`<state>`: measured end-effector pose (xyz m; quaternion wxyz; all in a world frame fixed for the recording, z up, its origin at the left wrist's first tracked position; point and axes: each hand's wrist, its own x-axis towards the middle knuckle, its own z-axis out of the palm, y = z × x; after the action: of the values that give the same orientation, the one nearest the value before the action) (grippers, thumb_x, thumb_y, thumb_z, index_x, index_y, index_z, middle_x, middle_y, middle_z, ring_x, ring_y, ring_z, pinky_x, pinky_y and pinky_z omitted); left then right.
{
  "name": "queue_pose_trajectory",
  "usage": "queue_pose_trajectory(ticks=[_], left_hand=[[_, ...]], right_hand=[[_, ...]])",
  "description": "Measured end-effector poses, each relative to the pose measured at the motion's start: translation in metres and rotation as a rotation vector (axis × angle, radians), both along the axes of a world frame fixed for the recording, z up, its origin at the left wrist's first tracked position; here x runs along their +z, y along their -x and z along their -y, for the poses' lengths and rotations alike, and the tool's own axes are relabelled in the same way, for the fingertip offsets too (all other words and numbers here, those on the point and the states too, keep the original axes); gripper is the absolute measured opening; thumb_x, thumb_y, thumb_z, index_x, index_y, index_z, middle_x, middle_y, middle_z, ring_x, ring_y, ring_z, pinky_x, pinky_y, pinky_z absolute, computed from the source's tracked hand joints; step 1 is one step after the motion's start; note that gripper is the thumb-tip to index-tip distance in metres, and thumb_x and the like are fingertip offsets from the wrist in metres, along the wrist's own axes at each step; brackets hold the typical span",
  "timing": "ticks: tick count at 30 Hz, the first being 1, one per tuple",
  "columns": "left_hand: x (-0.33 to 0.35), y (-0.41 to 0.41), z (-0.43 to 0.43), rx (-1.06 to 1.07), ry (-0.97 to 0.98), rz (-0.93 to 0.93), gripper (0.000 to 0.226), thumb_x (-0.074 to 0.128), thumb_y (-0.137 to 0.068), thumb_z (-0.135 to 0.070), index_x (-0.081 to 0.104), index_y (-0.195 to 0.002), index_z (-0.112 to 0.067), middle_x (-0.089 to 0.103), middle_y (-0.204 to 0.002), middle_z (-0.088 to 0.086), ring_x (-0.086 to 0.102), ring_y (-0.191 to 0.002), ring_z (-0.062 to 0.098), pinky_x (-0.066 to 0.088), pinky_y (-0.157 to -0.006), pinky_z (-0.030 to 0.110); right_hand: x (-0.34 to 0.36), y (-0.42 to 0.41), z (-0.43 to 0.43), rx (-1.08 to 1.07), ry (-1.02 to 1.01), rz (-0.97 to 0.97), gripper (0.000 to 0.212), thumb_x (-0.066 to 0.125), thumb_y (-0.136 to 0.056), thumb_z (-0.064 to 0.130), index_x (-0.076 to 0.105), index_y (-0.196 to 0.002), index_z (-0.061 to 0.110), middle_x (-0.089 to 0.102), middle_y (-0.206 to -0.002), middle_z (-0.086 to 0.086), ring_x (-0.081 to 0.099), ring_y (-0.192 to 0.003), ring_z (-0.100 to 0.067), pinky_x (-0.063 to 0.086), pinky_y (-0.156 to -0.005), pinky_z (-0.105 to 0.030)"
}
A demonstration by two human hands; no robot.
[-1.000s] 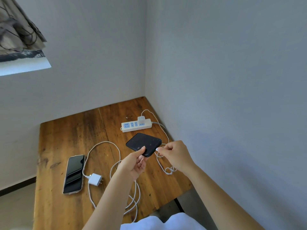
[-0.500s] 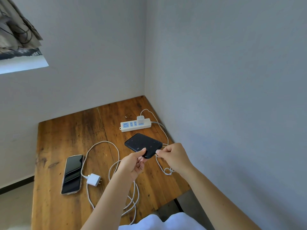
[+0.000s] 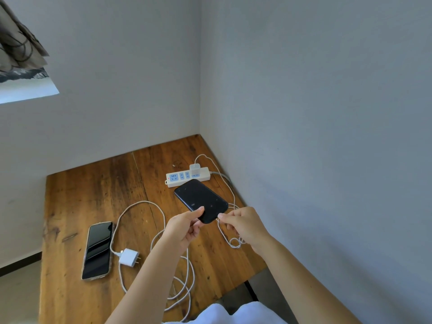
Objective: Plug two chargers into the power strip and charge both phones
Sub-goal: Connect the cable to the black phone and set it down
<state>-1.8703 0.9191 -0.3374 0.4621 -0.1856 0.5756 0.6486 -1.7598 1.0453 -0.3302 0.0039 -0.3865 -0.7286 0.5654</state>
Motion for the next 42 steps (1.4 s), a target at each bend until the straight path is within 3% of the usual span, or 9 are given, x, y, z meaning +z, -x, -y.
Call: queue_pose_trajectory(ticks=[6,9,14,21,27,42], left_hand=[[-0.005,-0.002,0.003,-0.010,-0.075,-0.079,0.028,0.070,-0.083,-0.012,0.064,-0.110,-0.004,0.067,-0.108,0.017,0.061,-0.082,0.019,0.052,-0.062,0.022],[-0.006,-0.002,0.005,-0.018,-0.117,-0.082,0.026,0.065,-0.087,-0.013,0.064,-0.112,-0.006,0.069,-0.110,0.016,0.064,-0.093,0.022,0.053,-0.069,0.026],[-0.008,0.001,0.007,-0.040,-0.154,-0.099,0.028,0.059,-0.091,-0.013,0.062,-0.118,-0.006,0.070,-0.112,0.014,0.066,-0.101,0.024,0.053,-0.073,0.027],[-0.008,0.003,0.006,-0.044,-0.151,-0.095,0.028,0.061,-0.090,-0.014,0.062,-0.117,-0.005,0.069,-0.112,0.016,0.067,-0.099,0.024,0.055,-0.069,0.026],[-0.009,0.001,0.004,0.015,-0.173,-0.045,0.034,0.064,-0.087,-0.016,0.059,-0.119,-0.007,0.066,-0.115,0.016,0.065,-0.095,0.022,0.057,-0.055,0.023],[-0.007,0.000,0.001,0.020,-0.178,-0.033,0.031,0.063,-0.088,-0.016,0.059,-0.117,-0.007,0.066,-0.114,0.016,0.065,-0.095,0.022,0.057,-0.054,0.022]], right_hand=[[-0.006,-0.003,-0.001,0.099,0.037,0.008,0.017,0.062,-0.090,0.029,0.073,-0.086,0.016,0.065,-0.072,0.006,0.062,-0.073,-0.009,0.054,-0.074,-0.025],[-0.011,-0.003,-0.002,0.106,0.021,-0.001,0.018,0.063,-0.090,0.030,0.075,-0.092,0.017,0.067,-0.075,0.010,0.064,-0.075,-0.009,0.055,-0.077,-0.025],[-0.016,-0.003,-0.001,0.093,0.021,-0.002,0.020,0.064,-0.088,0.034,0.075,-0.100,0.022,0.069,-0.082,0.014,0.066,-0.079,-0.008,0.050,-0.067,-0.015],[-0.019,0.000,-0.003,0.082,0.050,0.018,0.022,0.065,-0.088,0.035,0.074,-0.100,0.019,0.068,-0.080,0.011,0.064,-0.075,-0.009,0.051,-0.067,-0.019],[-0.020,0.000,-0.005,0.084,0.072,0.012,0.023,0.064,-0.088,0.033,0.074,-0.102,0.017,0.067,-0.077,0.012,0.064,-0.074,-0.008,0.050,-0.065,-0.019],[-0.023,-0.003,-0.007,0.068,0.081,-0.007,0.020,0.065,-0.088,0.033,0.075,-0.099,0.020,0.069,-0.073,0.015,0.066,-0.073,-0.006,0.048,-0.060,-0.013]])
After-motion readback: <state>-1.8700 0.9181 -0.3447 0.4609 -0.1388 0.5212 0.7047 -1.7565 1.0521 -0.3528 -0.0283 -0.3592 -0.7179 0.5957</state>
